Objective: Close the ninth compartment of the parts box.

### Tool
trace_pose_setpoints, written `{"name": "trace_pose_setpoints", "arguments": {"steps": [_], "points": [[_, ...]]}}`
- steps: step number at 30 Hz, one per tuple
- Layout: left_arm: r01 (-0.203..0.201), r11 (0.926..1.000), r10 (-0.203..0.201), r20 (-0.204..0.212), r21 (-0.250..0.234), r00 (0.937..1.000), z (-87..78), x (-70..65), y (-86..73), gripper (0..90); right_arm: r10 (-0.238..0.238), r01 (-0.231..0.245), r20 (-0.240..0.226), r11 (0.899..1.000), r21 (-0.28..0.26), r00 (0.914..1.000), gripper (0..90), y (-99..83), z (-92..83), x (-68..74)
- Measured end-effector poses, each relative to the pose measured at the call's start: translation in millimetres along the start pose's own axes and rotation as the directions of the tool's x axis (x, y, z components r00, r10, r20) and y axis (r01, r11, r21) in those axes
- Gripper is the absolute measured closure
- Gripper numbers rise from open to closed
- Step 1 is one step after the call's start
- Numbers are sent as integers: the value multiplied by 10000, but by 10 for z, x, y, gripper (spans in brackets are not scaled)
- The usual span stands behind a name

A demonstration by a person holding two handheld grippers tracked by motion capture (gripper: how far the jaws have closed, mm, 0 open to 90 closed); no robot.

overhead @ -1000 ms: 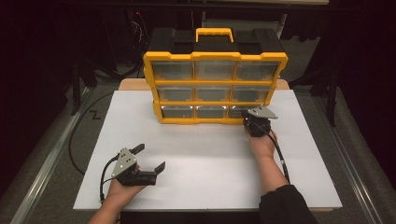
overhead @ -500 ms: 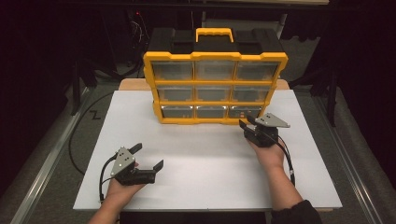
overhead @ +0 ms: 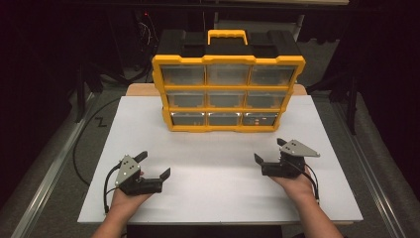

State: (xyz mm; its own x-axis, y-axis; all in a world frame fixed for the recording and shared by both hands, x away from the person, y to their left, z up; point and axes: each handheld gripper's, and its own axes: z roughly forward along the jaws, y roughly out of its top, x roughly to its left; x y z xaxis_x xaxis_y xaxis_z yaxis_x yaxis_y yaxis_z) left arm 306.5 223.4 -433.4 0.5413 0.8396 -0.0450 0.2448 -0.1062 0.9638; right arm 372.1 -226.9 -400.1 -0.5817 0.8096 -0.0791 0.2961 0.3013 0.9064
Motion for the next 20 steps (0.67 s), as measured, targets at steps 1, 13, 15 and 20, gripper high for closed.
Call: {"name": "trace_pose_setpoints", "arguments": {"steps": [1, 13, 15, 20], "points": [[46, 10000, -46, -47, -1, 10000, -2, 4, -1, 2, 6, -6, 35, 10000, 11, 10000, 11, -31, -38, 2], [109, 9999, -108, -256, 13, 9996, -32, 25, -2, 2, -361, 367, 237, 9990, -267, 9991, 10, -314, -364, -17], [118, 9999, -118, -275, -10, 9996, -40, 25, 1, 2, -395, 400, 177, 9988, -279, 9991, 10, -306, -350, 4], [161, 9998, -159, -246, 82, 9996, -46, 32, 4, 2, -442, 443, 10, 9984, -363, 9990, 10, -300, -329, 39]]}}
